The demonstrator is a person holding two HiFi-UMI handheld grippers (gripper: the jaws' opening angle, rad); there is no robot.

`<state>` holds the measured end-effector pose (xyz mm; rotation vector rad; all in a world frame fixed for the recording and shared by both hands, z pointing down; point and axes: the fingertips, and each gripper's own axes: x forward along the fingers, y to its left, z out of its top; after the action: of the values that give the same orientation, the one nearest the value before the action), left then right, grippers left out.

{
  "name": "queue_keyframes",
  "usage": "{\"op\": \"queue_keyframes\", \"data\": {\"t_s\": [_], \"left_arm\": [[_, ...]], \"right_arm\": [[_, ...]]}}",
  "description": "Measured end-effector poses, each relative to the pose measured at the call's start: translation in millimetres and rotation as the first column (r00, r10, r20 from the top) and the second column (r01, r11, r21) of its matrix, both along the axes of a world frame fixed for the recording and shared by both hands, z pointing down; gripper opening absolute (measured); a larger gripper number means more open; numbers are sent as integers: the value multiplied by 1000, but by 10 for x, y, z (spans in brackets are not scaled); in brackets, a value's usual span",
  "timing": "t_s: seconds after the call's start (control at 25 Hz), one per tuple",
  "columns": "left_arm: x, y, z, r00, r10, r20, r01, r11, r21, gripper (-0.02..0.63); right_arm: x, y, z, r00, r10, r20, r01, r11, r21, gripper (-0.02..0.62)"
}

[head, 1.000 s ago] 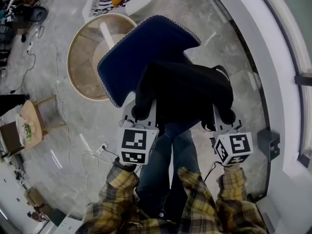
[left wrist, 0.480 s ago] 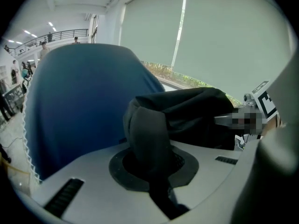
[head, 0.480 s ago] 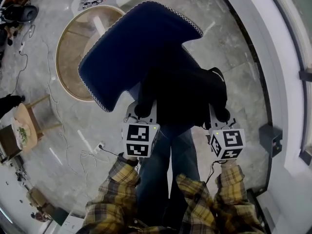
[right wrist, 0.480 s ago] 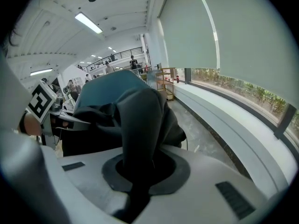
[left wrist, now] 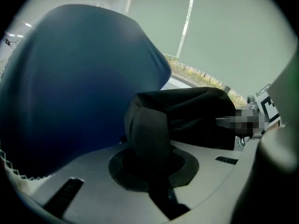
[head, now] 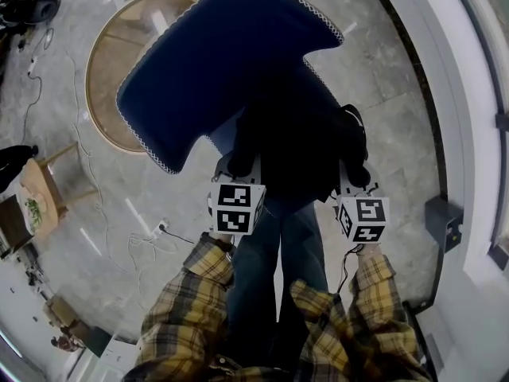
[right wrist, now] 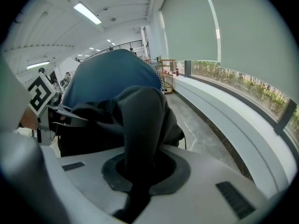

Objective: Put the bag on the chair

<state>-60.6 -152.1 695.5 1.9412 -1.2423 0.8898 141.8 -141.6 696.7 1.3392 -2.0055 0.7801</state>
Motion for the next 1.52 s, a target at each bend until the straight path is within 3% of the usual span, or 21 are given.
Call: {"op": "queue_keyframes", "data": {"t_s": [0.72,1.2,1.52], "left_arm": [[-67,175,649,1000,-24,-3,24,991,-134,71],[-63,156,794,998,-1,62,9,992,-130,150],[-81,160,830,998,-6,55,13,991,-132,164]], "right_arm": [[51,128,616,997,-21,-69,14,995,-102,77],[186,105,873,998,-3,-61,-8,985,-170,161],[179,132,915,998,5,-59,-15,984,-177,167]]}}
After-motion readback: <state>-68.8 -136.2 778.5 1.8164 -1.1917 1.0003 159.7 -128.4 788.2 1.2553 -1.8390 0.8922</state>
